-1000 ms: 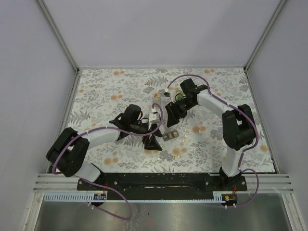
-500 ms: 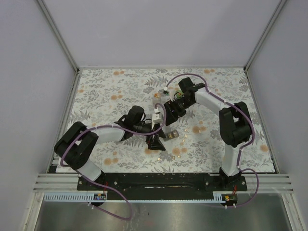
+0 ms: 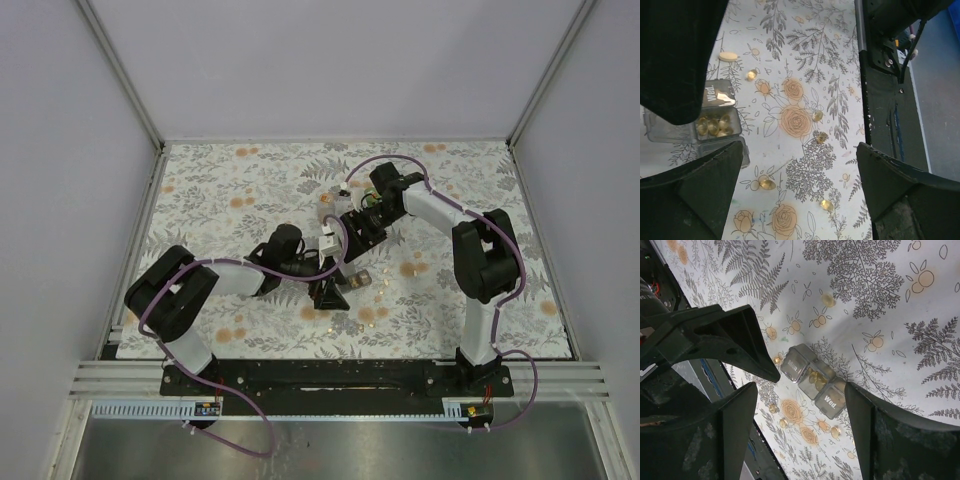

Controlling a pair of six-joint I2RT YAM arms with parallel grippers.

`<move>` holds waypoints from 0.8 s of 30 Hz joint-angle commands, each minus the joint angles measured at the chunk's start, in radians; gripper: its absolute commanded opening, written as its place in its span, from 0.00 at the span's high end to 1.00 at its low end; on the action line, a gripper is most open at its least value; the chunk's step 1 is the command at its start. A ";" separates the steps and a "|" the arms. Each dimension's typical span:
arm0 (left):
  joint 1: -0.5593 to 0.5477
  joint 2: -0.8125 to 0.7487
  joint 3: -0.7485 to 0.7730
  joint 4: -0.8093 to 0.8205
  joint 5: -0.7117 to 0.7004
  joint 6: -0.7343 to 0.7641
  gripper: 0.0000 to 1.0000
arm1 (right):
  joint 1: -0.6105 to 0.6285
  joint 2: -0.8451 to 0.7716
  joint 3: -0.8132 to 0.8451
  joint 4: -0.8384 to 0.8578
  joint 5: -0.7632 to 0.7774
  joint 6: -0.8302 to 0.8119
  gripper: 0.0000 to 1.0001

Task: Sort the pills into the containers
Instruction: Pick up the pill container at the center of the board.

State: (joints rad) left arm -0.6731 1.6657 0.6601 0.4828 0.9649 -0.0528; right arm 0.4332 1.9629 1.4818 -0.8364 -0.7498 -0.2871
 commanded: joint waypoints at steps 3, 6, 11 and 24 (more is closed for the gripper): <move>-0.006 -0.026 -0.040 0.091 -0.107 0.045 0.01 | 0.006 -0.001 0.035 -0.024 0.023 0.009 0.21; -0.010 -0.061 -0.079 0.096 -0.184 0.079 0.01 | 0.002 -0.007 0.031 -0.026 0.026 0.008 0.21; -0.020 -0.087 -0.097 0.086 -0.297 0.111 0.01 | 0.001 -0.012 0.026 -0.035 0.015 -0.001 0.21; -0.042 -0.066 -0.116 0.137 -0.374 0.162 0.01 | -0.013 -0.013 0.021 -0.058 0.017 -0.021 0.22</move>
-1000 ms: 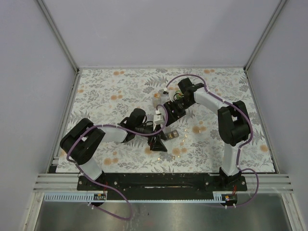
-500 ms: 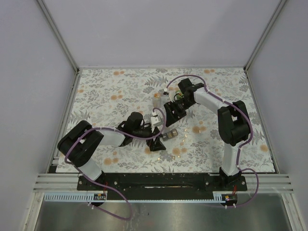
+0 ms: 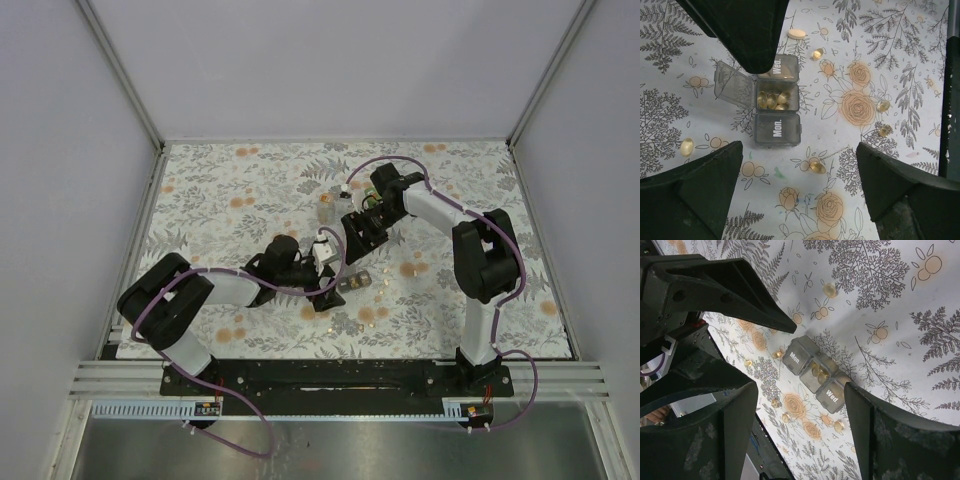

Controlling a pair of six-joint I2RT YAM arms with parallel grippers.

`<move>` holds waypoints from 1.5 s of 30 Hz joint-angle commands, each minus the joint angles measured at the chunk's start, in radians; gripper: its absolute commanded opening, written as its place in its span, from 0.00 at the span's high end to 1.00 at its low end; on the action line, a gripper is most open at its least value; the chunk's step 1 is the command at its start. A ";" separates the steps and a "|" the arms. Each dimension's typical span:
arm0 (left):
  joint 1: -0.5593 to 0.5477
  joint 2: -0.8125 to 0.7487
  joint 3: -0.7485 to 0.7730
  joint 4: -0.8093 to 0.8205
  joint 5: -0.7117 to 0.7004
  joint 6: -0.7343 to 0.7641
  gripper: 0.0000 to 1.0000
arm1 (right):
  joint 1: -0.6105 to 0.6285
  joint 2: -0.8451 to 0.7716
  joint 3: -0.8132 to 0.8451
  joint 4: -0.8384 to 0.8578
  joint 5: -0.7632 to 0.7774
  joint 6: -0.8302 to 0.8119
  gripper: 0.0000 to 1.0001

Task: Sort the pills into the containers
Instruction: Pick up the pill container at the center of the board.

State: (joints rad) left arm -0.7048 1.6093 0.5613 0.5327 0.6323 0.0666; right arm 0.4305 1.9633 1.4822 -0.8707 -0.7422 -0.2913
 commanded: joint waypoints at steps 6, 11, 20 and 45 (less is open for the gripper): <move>-0.018 0.018 -0.058 0.219 -0.056 0.035 0.01 | -0.013 -0.030 0.010 -0.027 0.023 -0.020 0.22; -0.021 0.057 -0.069 0.272 -0.086 0.025 0.01 | -0.013 -0.037 0.009 -0.030 0.024 -0.022 0.22; -0.025 0.115 -0.066 0.355 -0.108 0.016 0.05 | -0.013 -0.038 0.006 -0.034 0.014 -0.025 0.22; -0.036 0.159 -0.023 0.322 -0.100 0.018 0.30 | -0.018 -0.038 0.001 -0.056 0.024 -0.051 0.23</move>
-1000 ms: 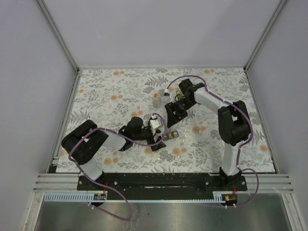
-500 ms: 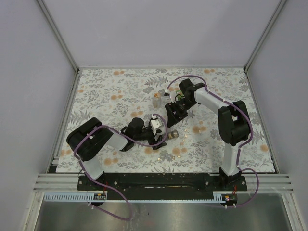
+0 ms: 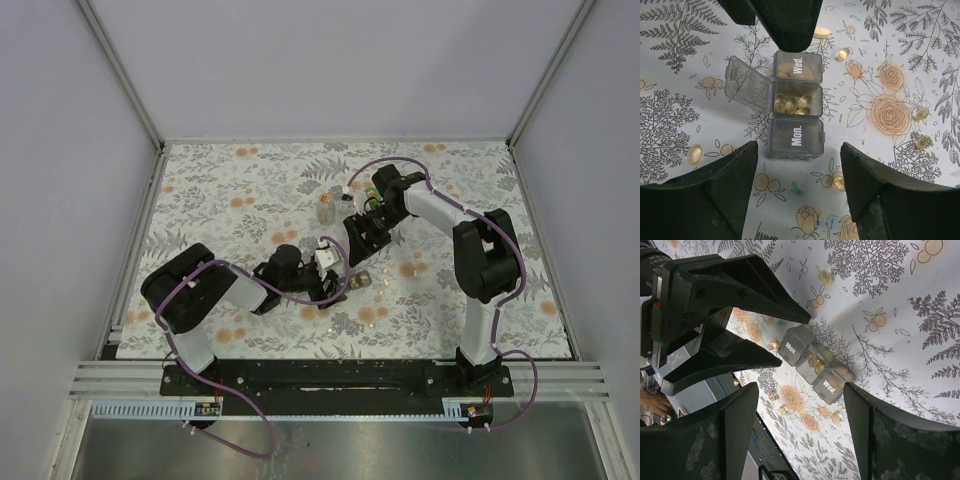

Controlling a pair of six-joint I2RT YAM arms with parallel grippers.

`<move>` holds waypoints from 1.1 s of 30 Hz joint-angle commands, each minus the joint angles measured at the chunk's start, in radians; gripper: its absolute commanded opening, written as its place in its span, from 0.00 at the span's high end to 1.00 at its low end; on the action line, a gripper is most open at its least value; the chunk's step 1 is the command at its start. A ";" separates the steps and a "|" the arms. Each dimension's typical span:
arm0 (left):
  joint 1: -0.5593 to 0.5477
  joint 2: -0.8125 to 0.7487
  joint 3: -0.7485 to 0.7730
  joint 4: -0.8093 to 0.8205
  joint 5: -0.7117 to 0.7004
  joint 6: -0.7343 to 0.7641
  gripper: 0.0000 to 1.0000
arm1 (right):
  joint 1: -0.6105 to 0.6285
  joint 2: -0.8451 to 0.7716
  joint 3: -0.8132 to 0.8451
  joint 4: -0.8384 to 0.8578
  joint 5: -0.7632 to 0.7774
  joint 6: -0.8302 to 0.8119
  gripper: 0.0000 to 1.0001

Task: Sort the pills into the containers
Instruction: Pick up the pill container at the center of the board.

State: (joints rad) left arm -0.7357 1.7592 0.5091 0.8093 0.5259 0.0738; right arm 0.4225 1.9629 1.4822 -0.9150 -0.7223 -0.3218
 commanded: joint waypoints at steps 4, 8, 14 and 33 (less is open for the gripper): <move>-0.005 0.013 0.034 0.041 0.008 0.012 0.32 | -0.010 -0.035 0.003 -0.013 0.000 -0.020 0.23; -0.005 0.019 0.042 0.031 0.008 0.015 0.36 | -0.010 -0.039 0.003 -0.018 0.000 -0.022 0.23; -0.005 0.028 0.057 0.013 0.019 0.014 0.43 | -0.013 -0.047 -0.002 -0.031 0.001 -0.039 0.23; -0.004 0.011 0.072 -0.048 0.063 0.052 0.74 | -0.042 -0.096 -0.022 -0.001 0.087 -0.053 0.24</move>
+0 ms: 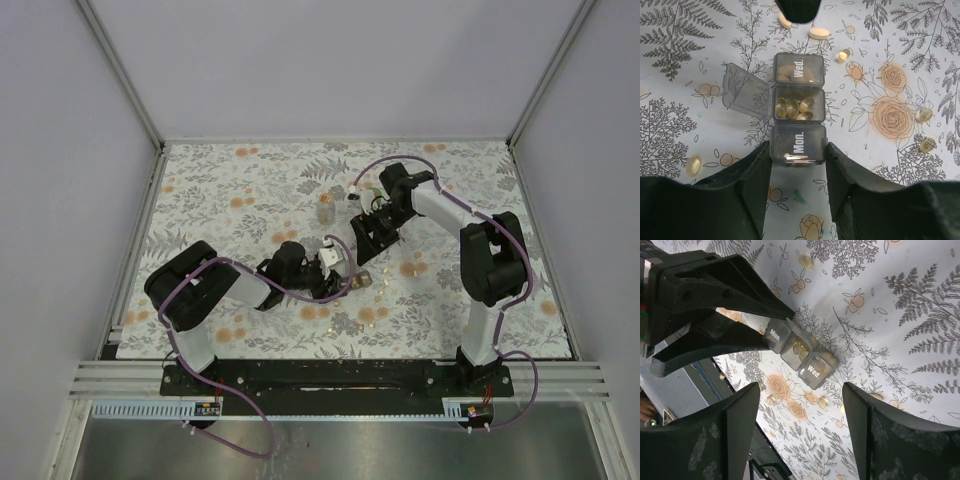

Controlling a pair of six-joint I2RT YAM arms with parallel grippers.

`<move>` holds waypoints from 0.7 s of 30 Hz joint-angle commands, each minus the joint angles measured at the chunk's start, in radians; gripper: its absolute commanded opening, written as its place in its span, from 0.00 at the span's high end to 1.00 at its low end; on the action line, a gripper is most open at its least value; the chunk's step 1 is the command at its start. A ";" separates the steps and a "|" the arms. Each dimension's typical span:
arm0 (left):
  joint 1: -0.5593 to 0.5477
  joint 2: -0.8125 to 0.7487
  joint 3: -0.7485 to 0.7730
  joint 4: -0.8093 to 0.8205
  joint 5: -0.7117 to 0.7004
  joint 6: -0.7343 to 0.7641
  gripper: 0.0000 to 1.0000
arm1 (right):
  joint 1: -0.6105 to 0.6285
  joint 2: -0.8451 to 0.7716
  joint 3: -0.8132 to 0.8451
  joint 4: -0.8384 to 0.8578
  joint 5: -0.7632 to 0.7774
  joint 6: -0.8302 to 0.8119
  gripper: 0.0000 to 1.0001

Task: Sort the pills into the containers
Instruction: Pick up the pill container at the center of the board.

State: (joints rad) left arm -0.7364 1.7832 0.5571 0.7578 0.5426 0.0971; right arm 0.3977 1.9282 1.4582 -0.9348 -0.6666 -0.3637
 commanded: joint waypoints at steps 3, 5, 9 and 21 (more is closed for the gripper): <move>-0.001 -0.027 0.024 -0.008 0.062 0.047 0.81 | -0.022 -0.064 0.002 0.014 0.027 -0.015 0.25; 0.003 -0.037 0.021 -0.017 0.083 0.055 0.87 | -0.023 -0.072 -0.002 0.013 0.021 -0.017 0.25; 0.008 -0.053 0.026 -0.035 0.128 0.067 1.00 | -0.030 -0.087 -0.009 0.013 0.001 -0.017 0.25; 0.057 -0.123 0.006 -0.022 0.195 0.087 1.00 | -0.051 -0.112 -0.035 0.051 -0.053 0.037 0.24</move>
State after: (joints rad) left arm -0.7029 1.7260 0.5571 0.6701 0.6716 0.1581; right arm 0.3542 1.8801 1.4330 -0.9150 -0.6834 -0.3531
